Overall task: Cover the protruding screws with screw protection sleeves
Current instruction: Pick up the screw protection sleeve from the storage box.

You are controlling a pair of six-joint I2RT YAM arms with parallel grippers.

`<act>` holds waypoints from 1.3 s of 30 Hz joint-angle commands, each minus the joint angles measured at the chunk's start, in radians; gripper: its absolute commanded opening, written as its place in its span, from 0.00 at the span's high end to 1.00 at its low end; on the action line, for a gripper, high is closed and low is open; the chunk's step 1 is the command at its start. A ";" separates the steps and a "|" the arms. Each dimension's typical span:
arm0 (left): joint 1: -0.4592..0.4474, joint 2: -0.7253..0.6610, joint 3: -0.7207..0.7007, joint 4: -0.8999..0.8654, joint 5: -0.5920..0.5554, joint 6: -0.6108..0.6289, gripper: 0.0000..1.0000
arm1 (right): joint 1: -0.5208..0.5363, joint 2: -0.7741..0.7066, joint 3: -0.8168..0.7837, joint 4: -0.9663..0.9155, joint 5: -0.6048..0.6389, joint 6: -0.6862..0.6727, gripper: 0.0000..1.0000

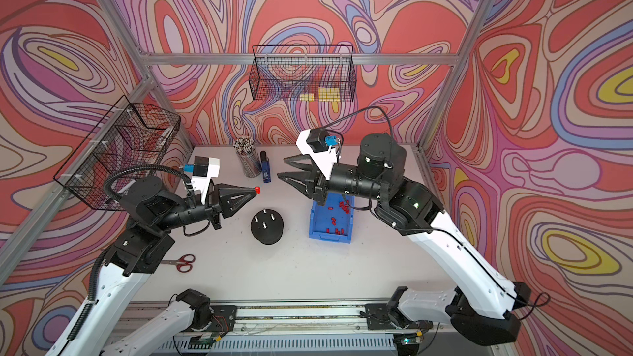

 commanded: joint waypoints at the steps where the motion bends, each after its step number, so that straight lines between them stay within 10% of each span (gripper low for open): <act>1: -0.004 -0.018 -0.025 -0.061 -0.026 0.101 1.00 | 0.004 0.034 0.032 -0.058 -0.065 -0.061 0.64; 39: -0.005 -0.037 -0.066 -0.094 0.060 0.164 1.00 | 0.005 0.162 -0.064 -0.081 -0.247 -0.021 0.77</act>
